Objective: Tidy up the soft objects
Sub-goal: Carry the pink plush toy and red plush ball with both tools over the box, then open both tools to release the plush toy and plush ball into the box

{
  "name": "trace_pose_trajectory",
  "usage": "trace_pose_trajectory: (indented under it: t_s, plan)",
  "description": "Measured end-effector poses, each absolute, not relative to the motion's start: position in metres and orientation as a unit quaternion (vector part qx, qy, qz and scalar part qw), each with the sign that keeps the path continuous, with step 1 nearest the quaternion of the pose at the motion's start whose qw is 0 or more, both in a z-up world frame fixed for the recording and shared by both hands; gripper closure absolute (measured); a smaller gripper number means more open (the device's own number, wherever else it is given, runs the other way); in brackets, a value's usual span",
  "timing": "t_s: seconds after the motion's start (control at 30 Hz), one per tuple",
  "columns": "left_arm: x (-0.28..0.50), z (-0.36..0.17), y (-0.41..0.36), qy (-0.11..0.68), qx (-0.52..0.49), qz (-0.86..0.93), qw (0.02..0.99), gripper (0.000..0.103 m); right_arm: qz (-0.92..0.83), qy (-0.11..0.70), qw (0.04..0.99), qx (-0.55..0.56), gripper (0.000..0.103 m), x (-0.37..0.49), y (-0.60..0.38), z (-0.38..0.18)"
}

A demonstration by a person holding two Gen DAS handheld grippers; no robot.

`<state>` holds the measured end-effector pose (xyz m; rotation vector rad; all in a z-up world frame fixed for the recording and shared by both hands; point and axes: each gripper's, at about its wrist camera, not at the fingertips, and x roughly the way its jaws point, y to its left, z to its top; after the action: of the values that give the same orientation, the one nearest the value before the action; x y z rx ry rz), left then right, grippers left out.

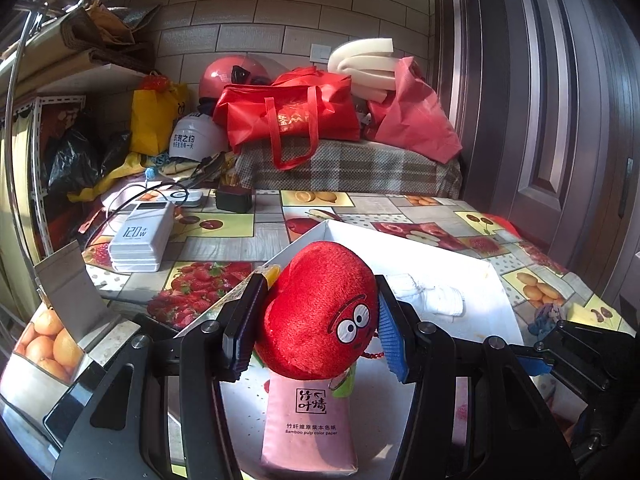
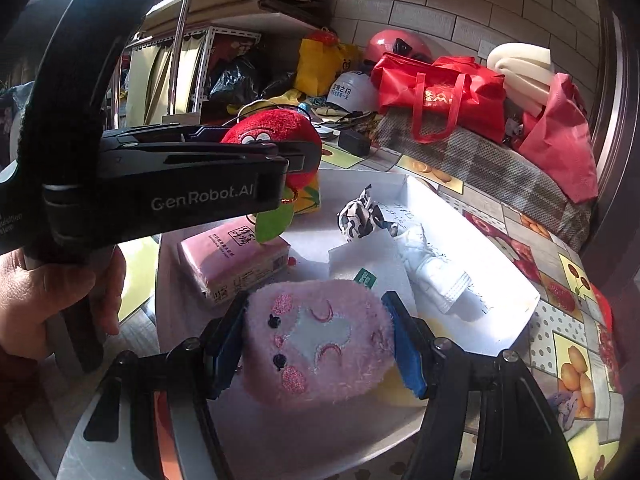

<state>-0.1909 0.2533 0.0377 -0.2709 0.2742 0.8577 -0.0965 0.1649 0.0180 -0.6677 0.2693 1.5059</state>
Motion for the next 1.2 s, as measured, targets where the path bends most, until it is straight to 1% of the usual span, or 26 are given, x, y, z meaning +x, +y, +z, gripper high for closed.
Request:
trace_pose_trajectory:
  t_s: [0.13,0.37,0.43,0.53,0.7,0.8,0.83,0.87,0.9,0.93,0.97,1.0,1.2]
  plan:
    - [-0.190,0.038,0.253,0.134,-0.129,0.413,0.892,0.050,0.640,0.126,0.700,-0.290,0.038,-0.082,0.178,0.020]
    - [-0.182,0.037,0.256,0.147,-0.126,0.413,0.890,0.050,0.584,0.205,0.755,-0.215,0.038,-0.028,0.191,0.025]
    - [-0.177,0.036,0.258,0.156,-0.125,0.412,0.889,0.050,0.586,0.199,0.757,-0.208,0.038,-0.029,0.187,0.027]
    - [-0.173,0.035,0.260,0.165,-0.124,0.410,0.888,0.050,0.598,0.165,0.757,-0.209,0.037,-0.041,0.181,0.032]
    - [-0.172,0.035,0.259,0.164,-0.122,0.412,0.888,0.050,0.602,0.131,0.755,-0.223,0.037,-0.054,0.181,0.035]
    - [-0.171,0.035,0.257,0.162,-0.116,0.416,0.887,0.040,0.605,0.126,0.754,-0.221,0.035,-0.055,0.179,0.036]
    - [-0.172,0.035,0.256,0.159,-0.114,0.419,0.887,0.028,0.608,0.129,0.751,-0.220,0.032,-0.054,0.180,0.036]
    - [-0.172,0.035,0.255,0.157,-0.112,0.422,0.886,0.015,0.610,0.132,0.750,-0.220,0.025,-0.052,0.181,0.036]
    - [-0.175,0.035,0.254,0.153,-0.110,0.427,0.884,0.011,0.609,0.136,0.751,-0.219,0.019,-0.050,0.182,0.036]
    - [-0.176,0.036,0.253,0.149,-0.108,0.432,0.883,0.004,0.605,0.137,0.754,-0.216,0.012,-0.049,0.182,0.035]
    - [-0.177,0.036,0.252,0.145,-0.107,0.434,0.883,0.000,0.604,0.137,0.756,-0.213,0.006,-0.049,0.181,0.035]
    - [-0.179,0.036,0.251,0.142,-0.106,0.438,0.882,0.000,0.603,0.135,0.758,-0.210,0.001,-0.048,0.180,0.036]
    - [-0.182,0.036,0.251,0.137,-0.108,0.441,0.880,0.000,0.602,0.128,0.761,-0.206,0.000,-0.050,0.176,0.036]
